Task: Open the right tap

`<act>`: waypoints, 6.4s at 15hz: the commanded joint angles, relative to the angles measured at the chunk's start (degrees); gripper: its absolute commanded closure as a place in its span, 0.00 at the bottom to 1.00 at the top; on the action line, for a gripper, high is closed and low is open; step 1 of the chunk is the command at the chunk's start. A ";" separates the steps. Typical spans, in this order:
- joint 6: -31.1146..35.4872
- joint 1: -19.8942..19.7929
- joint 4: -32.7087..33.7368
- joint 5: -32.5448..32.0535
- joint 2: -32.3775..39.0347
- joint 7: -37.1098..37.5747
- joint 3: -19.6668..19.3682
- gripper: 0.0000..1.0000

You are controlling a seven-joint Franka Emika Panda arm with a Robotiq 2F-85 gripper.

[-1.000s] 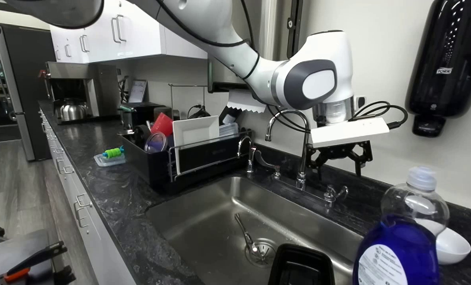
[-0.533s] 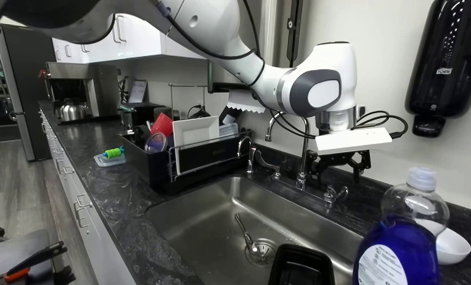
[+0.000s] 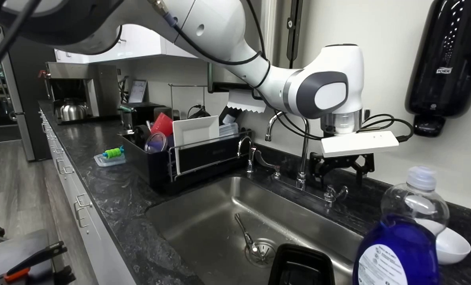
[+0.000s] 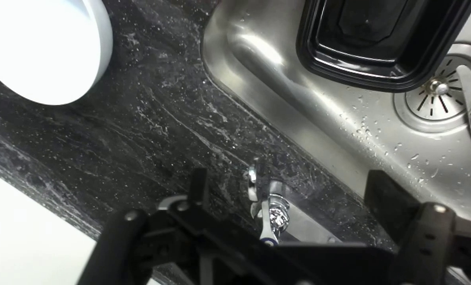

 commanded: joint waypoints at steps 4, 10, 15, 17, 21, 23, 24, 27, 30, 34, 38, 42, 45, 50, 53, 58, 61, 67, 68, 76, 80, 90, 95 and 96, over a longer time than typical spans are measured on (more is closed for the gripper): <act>-2.67 -0.81 4.71 1.30 3.97 -3.11 1.30 0.00; -3.92 -0.69 6.05 1.46 5.13 -3.63 2.00 0.00; -6.28 -0.09 6.27 1.36 4.44 -2.75 1.87 0.00; -6.95 -0.16 5.48 0.73 3.69 -2.31 2.31 0.00; -7.53 -0.26 4.58 0.61 3.17 -2.19 2.46 0.00; -7.65 -0.33 4.33 0.51 3.02 -2.16 2.35 0.00; -7.80 -0.29 4.20 0.44 2.89 -1.97 2.25 0.00; -8.07 -0.10 3.32 0.27 2.28 -1.65 2.10 0.00; -8.45 0.10 2.31 0.23 1.55 -1.12 1.97 0.00; -8.70 0.17 1.18 0.23 0.69 -1.04 1.97 0.00; -9.24 0.41 -0.67 0.19 -0.70 -0.95 2.01 0.00; -9.68 0.77 -2.63 0.16 -2.07 -0.78 1.99 0.00; -9.60 0.97 -3.85 0.18 -2.86 -0.82 2.02 0.00; -10.00 1.50 -4.99 1.00 -3.83 -1.40 1.28 0.00; -10.01 1.56 -6.12 1.03 -4.60 -1.49 1.30 0.00; -9.93 1.70 -7.12 1.11 -5.18 -1.65 1.40 0.00; -9.96 1.79 -7.82 1.17 -5.67 -1.59 1.35 0.00; -9.35 2.54 -8.12 0.63 -5.89 2.21 0.00 0.00; -9.25 2.60 -8.19 0.56 -6.01 3.19 -0.20 0.00; -9.98 3.42 -10.39 -0.39 -11.45 12.93 -2.63 0.00; -11.13 3.59 -12.73 -0.67 -15.27 15.36 -3.22 0.00; -11.15 5.01 -19.40 -2.05 -24.21 19.07 -4.07 0.00; -10.80 5.91 -24.64 -3.00 -30.16 19.84 -4.80 0.00; -10.92 6.02 -25.69 -3.12 -31.36 19.85 -4.95 0.00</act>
